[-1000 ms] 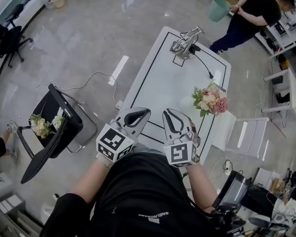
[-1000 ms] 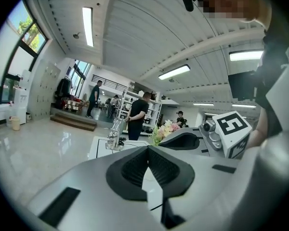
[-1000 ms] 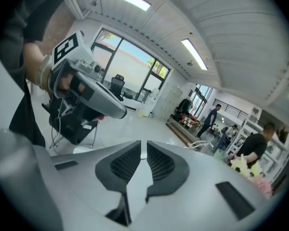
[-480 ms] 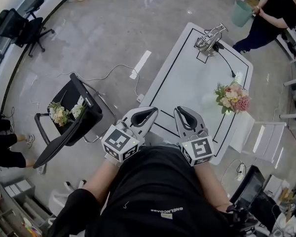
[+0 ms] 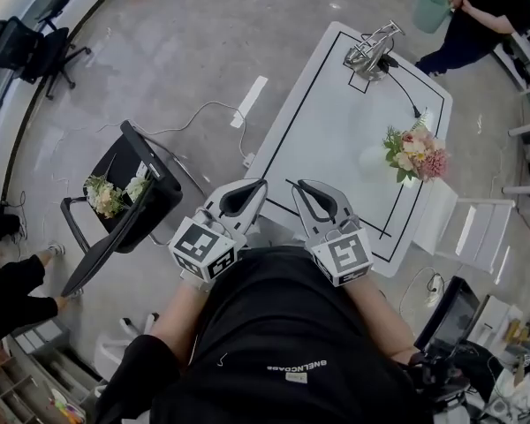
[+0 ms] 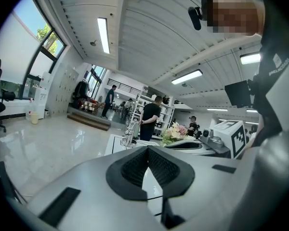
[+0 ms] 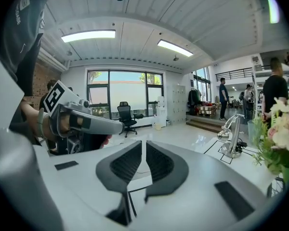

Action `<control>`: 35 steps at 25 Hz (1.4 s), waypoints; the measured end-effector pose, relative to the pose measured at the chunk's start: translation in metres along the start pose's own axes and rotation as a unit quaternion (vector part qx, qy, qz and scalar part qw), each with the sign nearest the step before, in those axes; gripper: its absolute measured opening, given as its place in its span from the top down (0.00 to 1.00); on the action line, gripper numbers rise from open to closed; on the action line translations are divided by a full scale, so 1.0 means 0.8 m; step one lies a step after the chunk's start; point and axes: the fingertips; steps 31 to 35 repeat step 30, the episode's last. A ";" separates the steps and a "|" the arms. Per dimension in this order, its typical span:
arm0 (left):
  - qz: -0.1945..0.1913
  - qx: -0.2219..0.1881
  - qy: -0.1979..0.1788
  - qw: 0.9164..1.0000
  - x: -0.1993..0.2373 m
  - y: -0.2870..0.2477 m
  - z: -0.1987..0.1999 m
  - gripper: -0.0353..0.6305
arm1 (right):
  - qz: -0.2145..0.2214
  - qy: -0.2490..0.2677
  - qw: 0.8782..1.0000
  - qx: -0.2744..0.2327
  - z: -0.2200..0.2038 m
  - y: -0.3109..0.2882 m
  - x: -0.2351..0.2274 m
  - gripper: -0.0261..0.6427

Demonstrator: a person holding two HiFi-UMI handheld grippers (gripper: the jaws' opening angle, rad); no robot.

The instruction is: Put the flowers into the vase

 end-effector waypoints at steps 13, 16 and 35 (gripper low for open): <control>-0.004 0.020 -0.003 1.000 -0.005 -0.003 -0.015 0.94 | -0.004 0.016 1.000 0.023 -0.014 0.001 0.002 0.91; -0.007 0.022 -0.001 1.000 -0.006 -0.006 -0.018 0.94 | -0.009 0.020 0.999 0.030 -0.017 0.003 0.000 0.91; -0.023 0.029 -0.001 0.999 -0.015 -0.017 -0.023 0.94 | -0.016 0.024 0.999 0.036 -0.025 0.007 -0.008 0.91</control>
Point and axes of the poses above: the fingertips, and each gripper's own axes: y backward along the fingers, x to its left, z out of its top, and after that the axes turned 13 degrees about -y, right-handed
